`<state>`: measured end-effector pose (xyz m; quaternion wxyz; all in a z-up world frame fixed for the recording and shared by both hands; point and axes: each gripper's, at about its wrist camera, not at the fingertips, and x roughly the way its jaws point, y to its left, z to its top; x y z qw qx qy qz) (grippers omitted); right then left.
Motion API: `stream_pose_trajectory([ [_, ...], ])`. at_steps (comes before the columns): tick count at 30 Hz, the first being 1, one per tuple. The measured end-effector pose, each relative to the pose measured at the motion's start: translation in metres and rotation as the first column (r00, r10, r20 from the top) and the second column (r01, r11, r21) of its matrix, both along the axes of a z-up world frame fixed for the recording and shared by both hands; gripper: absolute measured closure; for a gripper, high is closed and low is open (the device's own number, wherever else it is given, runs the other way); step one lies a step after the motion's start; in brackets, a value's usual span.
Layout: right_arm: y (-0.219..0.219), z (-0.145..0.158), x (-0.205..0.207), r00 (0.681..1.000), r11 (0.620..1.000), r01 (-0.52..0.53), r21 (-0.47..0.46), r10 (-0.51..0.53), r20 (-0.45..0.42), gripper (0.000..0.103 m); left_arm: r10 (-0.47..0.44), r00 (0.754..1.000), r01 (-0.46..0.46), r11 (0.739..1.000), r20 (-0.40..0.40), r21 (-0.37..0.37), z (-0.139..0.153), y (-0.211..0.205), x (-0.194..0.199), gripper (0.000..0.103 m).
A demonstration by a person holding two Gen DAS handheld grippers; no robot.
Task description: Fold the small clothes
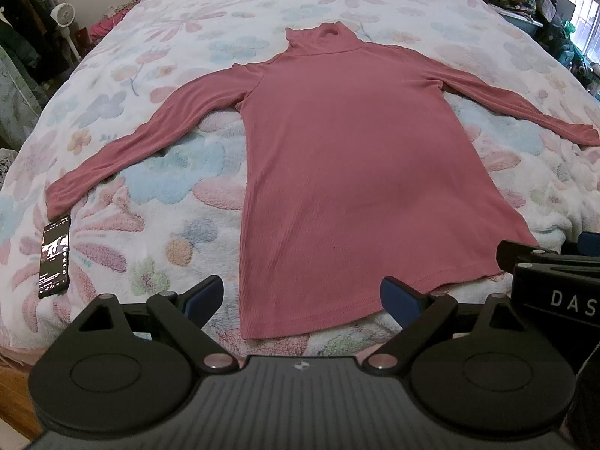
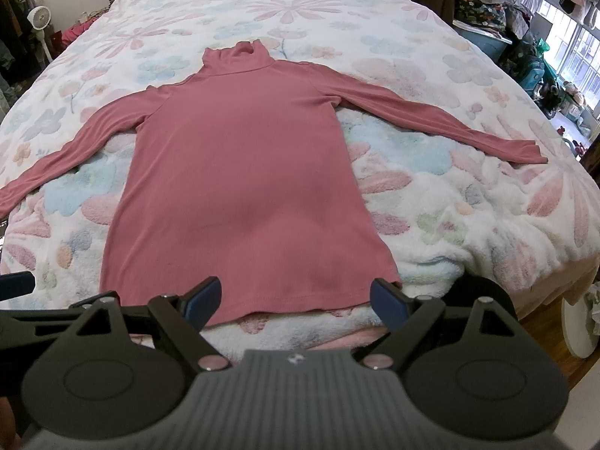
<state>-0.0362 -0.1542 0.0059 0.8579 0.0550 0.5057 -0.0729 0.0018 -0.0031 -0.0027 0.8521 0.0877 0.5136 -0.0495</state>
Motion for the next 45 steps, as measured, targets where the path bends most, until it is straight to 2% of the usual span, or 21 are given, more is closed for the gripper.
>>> stream_pose_trajectory([
  [45, 0.0003, -0.0096, -0.0027, 1.0, 1.0, 0.002, 0.0, -0.002, 0.0, 0.02, -0.001, 1.0, 0.001, 1.0, 0.001, -0.001, -0.0027, 0.002, -0.0008, 0.0],
])
